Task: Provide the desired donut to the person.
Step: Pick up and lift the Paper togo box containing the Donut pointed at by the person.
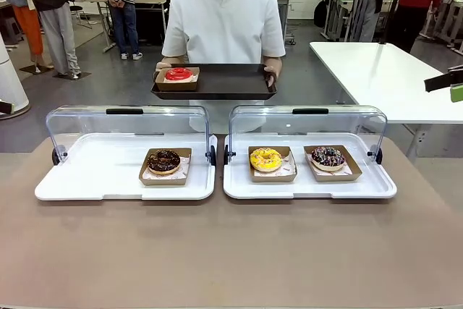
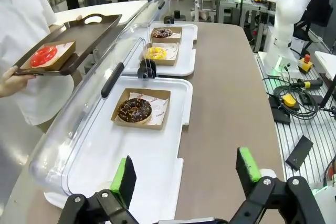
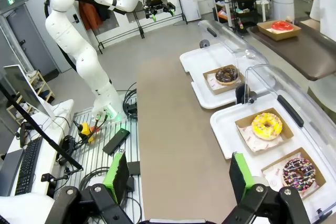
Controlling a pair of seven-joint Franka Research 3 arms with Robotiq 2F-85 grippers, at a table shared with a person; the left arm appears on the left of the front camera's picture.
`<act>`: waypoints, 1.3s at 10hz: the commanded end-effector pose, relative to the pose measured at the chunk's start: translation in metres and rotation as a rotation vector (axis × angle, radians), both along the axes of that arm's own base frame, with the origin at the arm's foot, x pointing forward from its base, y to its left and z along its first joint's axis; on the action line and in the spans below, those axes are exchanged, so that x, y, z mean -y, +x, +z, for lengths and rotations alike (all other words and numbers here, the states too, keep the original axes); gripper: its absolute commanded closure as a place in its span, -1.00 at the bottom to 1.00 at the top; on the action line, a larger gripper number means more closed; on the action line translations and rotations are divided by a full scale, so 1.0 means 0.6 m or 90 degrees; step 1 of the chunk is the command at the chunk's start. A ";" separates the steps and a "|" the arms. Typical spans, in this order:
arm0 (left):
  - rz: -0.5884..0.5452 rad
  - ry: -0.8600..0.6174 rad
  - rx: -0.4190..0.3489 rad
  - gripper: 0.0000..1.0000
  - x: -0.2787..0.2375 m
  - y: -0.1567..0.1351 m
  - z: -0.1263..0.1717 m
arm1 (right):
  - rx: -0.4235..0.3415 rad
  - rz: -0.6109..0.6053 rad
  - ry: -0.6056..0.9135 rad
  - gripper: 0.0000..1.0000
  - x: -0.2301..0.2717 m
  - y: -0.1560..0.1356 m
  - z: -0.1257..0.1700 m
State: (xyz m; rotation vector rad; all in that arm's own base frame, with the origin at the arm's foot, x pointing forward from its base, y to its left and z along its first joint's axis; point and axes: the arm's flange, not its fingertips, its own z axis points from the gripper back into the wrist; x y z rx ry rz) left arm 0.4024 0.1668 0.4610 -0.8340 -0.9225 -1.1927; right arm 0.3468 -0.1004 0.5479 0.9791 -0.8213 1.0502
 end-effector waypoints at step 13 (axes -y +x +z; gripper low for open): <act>0.007 -0.006 0.003 -1.00 -0.004 0.000 0.001 | 0.006 0.005 0.009 -1.00 -0.001 0.001 0.001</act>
